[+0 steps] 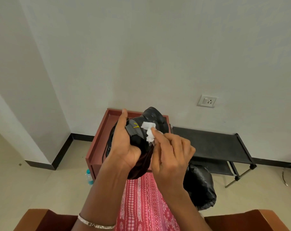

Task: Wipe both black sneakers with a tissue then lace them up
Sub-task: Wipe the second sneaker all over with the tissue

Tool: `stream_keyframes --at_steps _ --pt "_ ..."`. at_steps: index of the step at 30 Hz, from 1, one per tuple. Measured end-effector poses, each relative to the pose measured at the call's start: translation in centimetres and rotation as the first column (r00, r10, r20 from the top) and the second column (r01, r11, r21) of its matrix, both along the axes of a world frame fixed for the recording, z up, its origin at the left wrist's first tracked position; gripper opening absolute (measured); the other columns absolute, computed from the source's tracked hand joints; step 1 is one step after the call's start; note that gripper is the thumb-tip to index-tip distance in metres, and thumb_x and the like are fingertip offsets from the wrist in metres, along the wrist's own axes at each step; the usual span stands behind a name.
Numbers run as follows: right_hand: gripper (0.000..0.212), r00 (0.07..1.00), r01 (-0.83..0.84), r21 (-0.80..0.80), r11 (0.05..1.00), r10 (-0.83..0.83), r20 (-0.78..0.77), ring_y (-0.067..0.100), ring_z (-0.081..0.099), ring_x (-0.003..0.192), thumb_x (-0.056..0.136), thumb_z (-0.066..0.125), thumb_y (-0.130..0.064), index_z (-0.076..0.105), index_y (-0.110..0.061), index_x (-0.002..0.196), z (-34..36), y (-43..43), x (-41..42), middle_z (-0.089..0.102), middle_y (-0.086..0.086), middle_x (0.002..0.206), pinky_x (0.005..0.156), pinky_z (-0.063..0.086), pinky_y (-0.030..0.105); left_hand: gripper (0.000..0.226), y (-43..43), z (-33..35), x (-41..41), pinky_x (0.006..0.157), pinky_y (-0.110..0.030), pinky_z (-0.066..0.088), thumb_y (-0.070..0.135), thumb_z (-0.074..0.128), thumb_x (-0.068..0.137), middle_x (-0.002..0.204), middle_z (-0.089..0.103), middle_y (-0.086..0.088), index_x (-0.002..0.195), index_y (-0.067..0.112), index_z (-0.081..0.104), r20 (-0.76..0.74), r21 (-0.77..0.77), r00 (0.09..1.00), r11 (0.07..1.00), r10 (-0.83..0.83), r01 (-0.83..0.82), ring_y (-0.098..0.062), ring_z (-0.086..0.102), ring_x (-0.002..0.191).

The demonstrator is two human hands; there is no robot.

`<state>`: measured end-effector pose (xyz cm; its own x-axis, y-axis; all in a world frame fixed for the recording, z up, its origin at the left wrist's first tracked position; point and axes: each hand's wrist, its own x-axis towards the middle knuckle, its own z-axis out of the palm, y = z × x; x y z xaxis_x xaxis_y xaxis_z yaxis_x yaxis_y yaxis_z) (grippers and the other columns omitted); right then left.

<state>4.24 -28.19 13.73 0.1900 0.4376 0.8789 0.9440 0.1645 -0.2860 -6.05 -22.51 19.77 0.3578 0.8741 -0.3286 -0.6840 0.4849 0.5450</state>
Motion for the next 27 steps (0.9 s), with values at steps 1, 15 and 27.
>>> stream_keyframes --at_steps 1,15,27 --pt "0.027 1.0 0.0 -0.008 1.0 0.0 -0.004 0.018 0.052 0.094 0.094 0.06 -0.013 0.073 -0.019 0.118 0.1 -0.1 0.0 0.065 0.001 0.097 0.078 0.033 0.034 0.067 0.0 0.1 0.0 0.099 -0.046 0.05 0.06 0.046 0.096 0.117 0.071 -0.021 0.121 0.001 0.067 -0.004 0.008 1.0 1.0 -0.002 0.002 -0.034 0.069 0.107" --pt "0.027 0.999 -0.048 -0.089 0.995 0.05 0.019 0.019 0.053 0.091 0.095 0.057 -0.007 0.068 -0.02 0.117 1.0 0.0 0.2 0.062 0.002 0.101 0.076 0.035 0.034 0.065 0.2 0.4 0.0 0.079 -0.042 0.055 0.061 0.046 0.096 0.098 0.076 -0.019 0.102 0.002 0.074 0.007 0.039 1.0 0.999 0.011 -0.012 -0.028 0.076 0.082" --pt "0.021 0.993 -0.117 0.027 0.993 0.117 -0.006 0.025 0.056 0.092 0.093 0.063 0.006 0.073 -0.002 0.109 4.6 1.9 0.9 0.063 0.012 0.102 0.081 0.049 0.031 0.066 0.1 1.3 0.4 0.089 -0.039 0.053 0.063 0.043 0.096 0.095 0.078 -0.012 0.115 0.006 0.069 0.02 0.01 1.0 1.0 -0.004 0.004 -0.023 0.076 0.082"
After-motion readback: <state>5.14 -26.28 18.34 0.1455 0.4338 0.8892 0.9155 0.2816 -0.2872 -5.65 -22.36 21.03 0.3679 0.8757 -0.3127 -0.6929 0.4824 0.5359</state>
